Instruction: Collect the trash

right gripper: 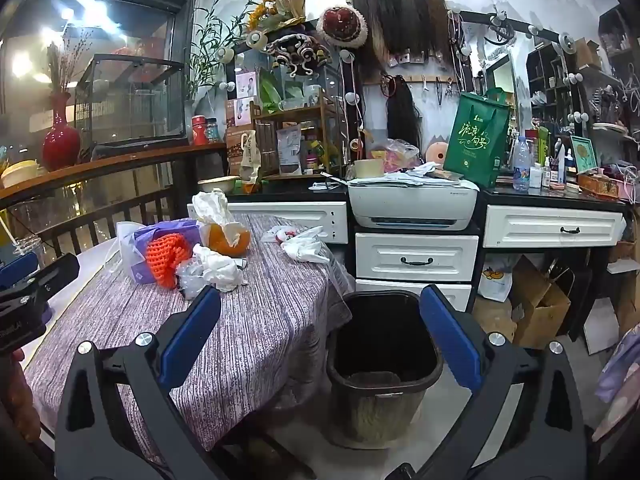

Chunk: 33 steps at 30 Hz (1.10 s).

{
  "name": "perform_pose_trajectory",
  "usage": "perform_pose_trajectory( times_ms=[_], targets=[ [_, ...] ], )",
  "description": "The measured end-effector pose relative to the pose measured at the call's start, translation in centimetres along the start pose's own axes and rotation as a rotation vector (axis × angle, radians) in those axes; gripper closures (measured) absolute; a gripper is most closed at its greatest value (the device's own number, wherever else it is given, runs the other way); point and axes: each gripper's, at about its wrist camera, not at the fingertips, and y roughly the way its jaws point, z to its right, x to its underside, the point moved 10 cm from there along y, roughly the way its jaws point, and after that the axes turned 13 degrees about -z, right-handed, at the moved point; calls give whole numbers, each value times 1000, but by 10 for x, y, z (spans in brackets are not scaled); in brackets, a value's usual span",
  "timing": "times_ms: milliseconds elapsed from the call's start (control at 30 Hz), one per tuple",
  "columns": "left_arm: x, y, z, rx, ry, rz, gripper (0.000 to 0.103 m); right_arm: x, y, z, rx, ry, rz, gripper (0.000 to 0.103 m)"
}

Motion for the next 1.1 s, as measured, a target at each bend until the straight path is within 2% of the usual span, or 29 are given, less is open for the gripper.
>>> perform_pose_trajectory(
  times_ms=[1100],
  targets=[
    [6,10,-12,-4,-11,-7,5,2,3,-5,5,-34,-11,5]
  ],
)
